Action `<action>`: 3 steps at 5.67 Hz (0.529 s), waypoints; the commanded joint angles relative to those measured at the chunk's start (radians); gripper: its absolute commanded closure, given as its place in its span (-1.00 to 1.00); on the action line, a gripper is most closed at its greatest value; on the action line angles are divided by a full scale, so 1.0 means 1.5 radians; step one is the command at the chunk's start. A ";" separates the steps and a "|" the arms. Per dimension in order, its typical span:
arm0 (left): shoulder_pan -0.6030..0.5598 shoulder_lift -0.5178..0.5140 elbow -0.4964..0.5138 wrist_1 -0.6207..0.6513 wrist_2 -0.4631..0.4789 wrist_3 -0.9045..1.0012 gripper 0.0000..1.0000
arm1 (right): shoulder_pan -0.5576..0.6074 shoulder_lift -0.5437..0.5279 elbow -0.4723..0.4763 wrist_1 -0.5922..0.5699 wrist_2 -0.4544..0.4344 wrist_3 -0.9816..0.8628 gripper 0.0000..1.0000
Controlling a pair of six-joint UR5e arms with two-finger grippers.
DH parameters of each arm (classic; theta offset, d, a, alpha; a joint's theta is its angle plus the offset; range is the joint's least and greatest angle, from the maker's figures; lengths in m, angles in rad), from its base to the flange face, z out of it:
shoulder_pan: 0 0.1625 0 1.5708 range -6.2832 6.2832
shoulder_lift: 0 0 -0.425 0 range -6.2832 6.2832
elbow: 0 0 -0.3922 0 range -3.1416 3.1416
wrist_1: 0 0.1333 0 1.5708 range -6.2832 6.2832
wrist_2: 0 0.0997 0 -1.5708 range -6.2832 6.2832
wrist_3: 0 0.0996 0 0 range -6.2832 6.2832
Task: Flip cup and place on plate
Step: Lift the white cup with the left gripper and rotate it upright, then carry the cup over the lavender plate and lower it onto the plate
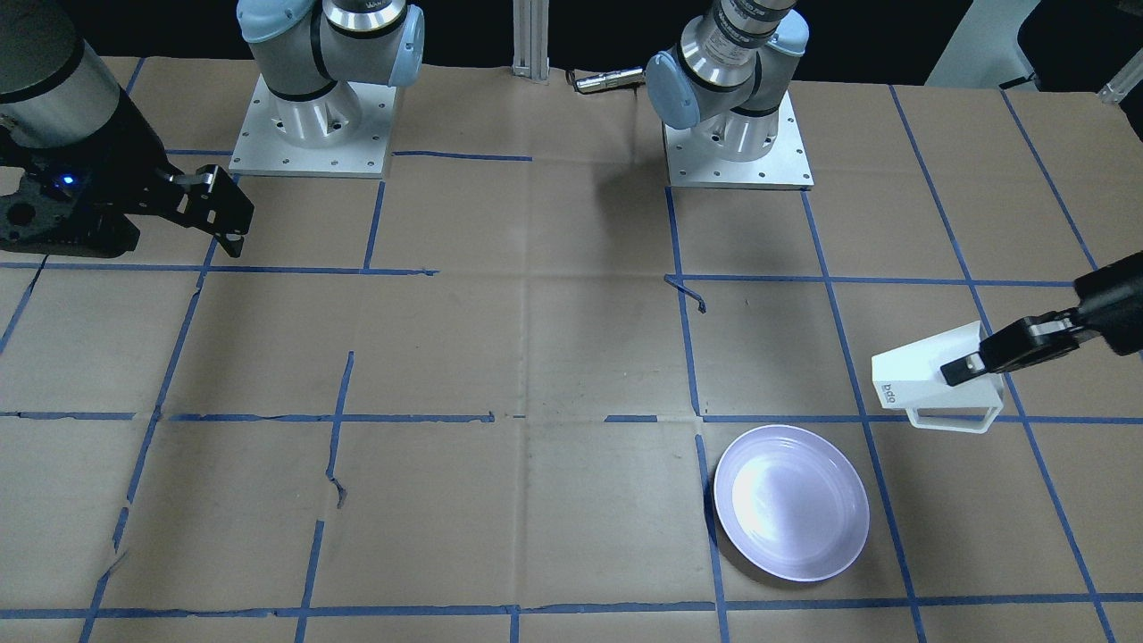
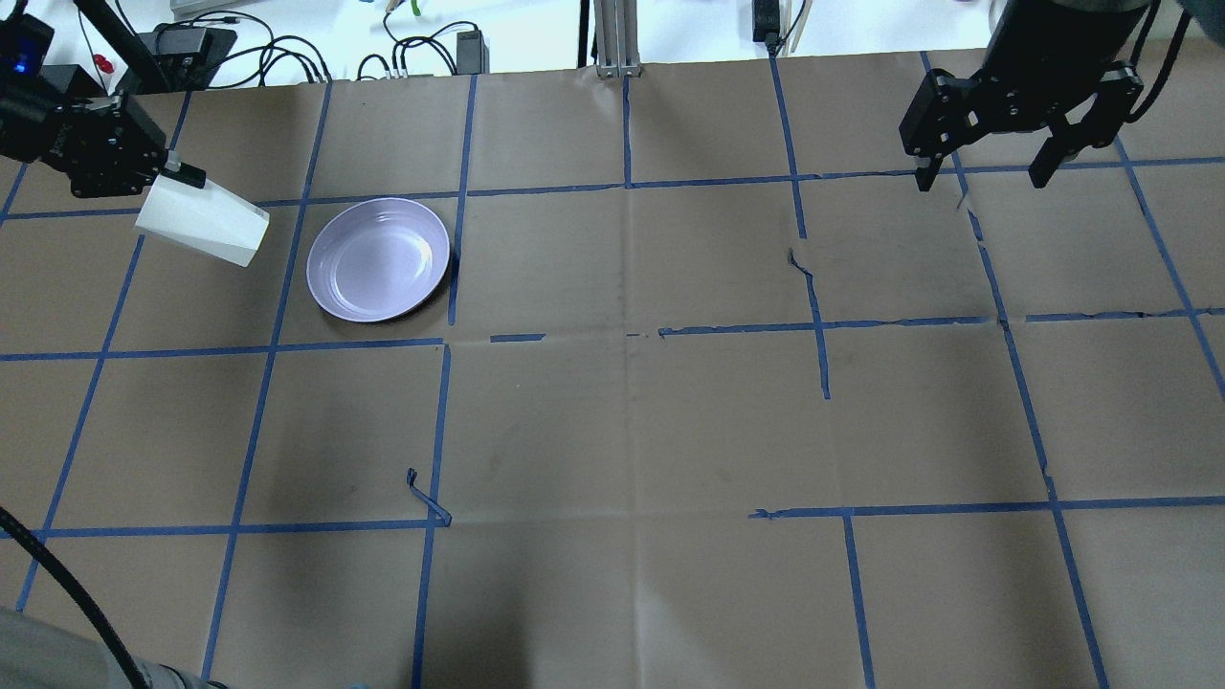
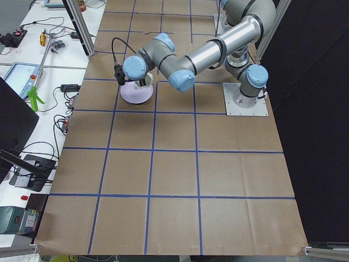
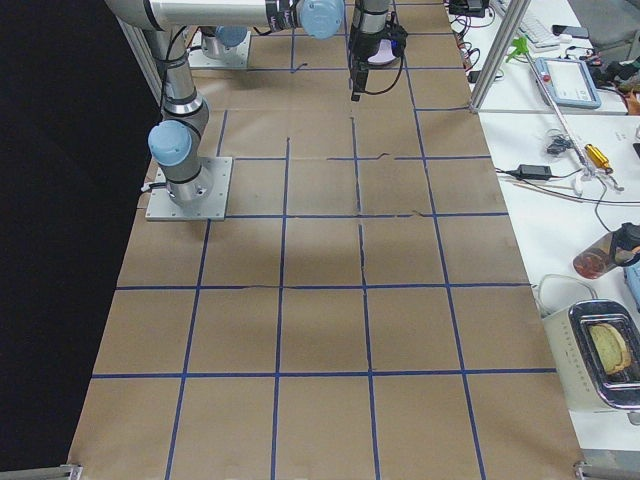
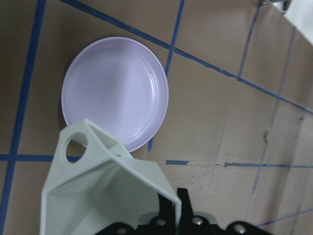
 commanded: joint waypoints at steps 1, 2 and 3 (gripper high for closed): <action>-0.194 0.005 -0.012 0.188 0.263 -0.142 1.00 | 0.000 0.000 0.000 0.000 0.000 0.000 -1.00; -0.255 -0.011 -0.031 0.268 0.360 -0.169 1.00 | 0.000 0.000 0.000 0.000 0.000 0.000 -1.00; -0.272 -0.023 -0.088 0.365 0.365 -0.182 1.00 | 0.000 0.000 0.000 0.000 0.000 0.000 -1.00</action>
